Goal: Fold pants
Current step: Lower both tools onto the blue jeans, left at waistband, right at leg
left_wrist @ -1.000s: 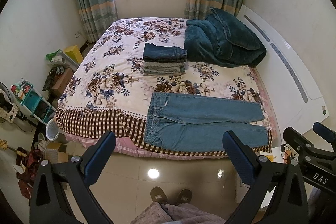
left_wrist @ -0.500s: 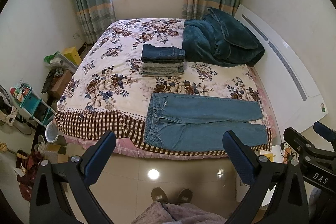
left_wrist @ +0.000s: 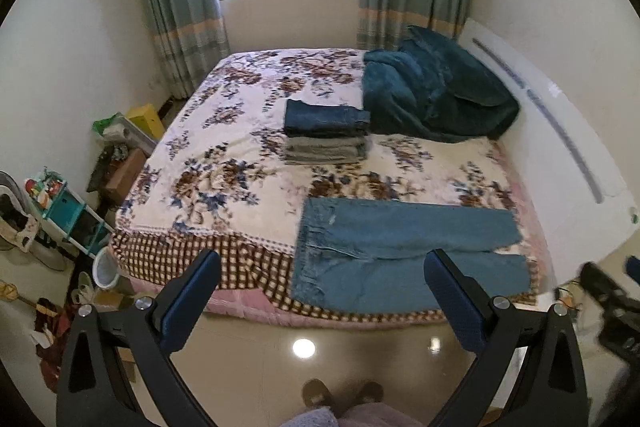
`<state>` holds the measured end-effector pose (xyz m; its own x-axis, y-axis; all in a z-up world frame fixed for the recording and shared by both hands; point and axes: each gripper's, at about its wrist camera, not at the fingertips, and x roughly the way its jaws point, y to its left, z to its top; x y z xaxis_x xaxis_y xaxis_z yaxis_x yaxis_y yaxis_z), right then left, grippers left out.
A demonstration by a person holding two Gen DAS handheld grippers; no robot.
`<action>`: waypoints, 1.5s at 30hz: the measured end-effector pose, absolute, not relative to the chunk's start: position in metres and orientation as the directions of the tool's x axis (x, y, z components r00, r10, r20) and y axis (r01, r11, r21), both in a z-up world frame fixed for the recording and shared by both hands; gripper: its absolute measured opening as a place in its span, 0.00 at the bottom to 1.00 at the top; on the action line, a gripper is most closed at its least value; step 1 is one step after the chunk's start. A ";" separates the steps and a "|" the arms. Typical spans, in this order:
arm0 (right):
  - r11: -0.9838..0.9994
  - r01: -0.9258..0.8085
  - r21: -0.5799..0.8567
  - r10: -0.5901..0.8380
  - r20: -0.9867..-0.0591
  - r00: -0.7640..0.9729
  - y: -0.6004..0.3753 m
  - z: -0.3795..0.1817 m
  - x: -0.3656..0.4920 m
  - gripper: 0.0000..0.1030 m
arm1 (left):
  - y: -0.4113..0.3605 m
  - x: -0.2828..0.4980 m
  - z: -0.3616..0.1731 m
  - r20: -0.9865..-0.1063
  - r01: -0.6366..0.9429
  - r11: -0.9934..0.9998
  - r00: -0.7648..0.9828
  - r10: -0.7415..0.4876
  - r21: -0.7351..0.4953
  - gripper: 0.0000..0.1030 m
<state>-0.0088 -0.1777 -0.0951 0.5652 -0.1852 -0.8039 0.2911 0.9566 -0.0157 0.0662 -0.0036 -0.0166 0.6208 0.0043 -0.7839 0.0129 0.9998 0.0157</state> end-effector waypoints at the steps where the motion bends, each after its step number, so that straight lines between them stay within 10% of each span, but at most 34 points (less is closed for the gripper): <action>1: 0.952 0.305 -0.018 -0.195 -0.804 0.561 -0.182 -0.101 -0.002 1.00 | -0.001 0.074 -0.021 -0.782 0.009 1.000 0.623 0.008 0.017 1.00; 23: 0.886 0.464 -0.022 -0.143 -0.963 0.227 -0.453 -0.482 0.404 1.00 | -0.074 0.390 -0.283 -0.932 -0.282 0.943 0.262 0.251 0.175 1.00; 35: 0.697 0.716 -0.028 -0.006 -0.999 -0.033 -0.573 -0.723 0.498 1.00 | -0.061 0.526 -0.525 -0.990 -0.577 0.810 -0.133 0.035 0.106 0.98; 45: 0.554 0.827 -0.095 0.029 -0.991 -0.133 -0.621 -0.811 0.526 1.00 | -0.036 0.551 -0.599 -0.964 -0.733 0.664 -0.256 -0.072 0.145 0.98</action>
<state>0.5261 -0.6210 -0.8110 -0.1327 0.0291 -0.9907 0.8270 0.5543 -0.0945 0.5505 -0.0360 -0.5992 -0.2561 -0.0721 -0.9640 -0.7332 0.6644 0.1451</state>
